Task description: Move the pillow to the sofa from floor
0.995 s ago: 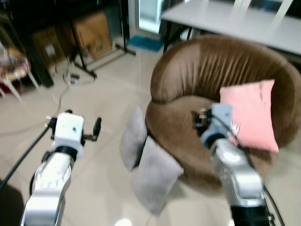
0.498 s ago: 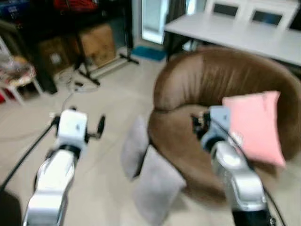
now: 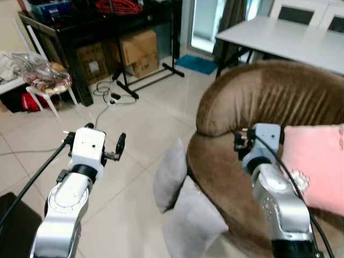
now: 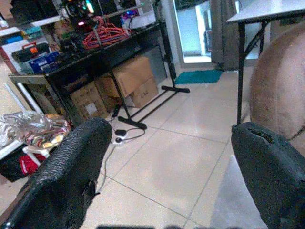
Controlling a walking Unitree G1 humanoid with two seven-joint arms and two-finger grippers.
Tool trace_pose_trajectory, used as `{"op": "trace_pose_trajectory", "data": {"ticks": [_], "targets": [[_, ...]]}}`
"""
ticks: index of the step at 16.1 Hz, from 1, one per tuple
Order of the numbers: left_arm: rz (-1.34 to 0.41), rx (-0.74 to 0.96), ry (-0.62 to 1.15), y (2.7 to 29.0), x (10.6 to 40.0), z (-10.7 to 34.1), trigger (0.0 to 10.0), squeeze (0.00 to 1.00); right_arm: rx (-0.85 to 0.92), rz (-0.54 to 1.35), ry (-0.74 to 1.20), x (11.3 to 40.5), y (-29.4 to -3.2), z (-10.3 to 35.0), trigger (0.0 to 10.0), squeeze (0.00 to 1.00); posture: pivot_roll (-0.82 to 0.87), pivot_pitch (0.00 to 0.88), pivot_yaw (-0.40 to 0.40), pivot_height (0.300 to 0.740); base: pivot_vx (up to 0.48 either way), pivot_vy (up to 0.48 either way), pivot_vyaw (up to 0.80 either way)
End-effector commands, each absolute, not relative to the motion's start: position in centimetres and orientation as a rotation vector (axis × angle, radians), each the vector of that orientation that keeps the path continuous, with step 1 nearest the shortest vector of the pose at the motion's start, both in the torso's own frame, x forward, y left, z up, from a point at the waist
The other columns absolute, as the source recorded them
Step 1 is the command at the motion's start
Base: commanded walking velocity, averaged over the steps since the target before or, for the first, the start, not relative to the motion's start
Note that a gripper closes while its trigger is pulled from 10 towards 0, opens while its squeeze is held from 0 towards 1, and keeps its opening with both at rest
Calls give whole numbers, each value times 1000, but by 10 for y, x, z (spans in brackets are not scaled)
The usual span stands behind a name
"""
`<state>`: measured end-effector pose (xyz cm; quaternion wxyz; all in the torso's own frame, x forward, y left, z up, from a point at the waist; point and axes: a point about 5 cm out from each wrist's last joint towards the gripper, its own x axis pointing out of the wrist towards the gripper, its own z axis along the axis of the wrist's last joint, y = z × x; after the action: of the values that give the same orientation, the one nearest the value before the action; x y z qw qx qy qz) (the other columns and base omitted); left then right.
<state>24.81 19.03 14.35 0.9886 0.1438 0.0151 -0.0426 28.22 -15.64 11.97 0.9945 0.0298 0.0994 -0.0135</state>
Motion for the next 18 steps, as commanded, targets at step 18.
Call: {"op": "trace_pose_trajectory", "data": {"ticks": [18], "targets": [[-45, 293, -33, 194, 253, 149, 10000, 0, 81, 7, 121, 284, -147, 129, 10000, 0, -38, 0, 9, 618, 0, 0, 0]]}}
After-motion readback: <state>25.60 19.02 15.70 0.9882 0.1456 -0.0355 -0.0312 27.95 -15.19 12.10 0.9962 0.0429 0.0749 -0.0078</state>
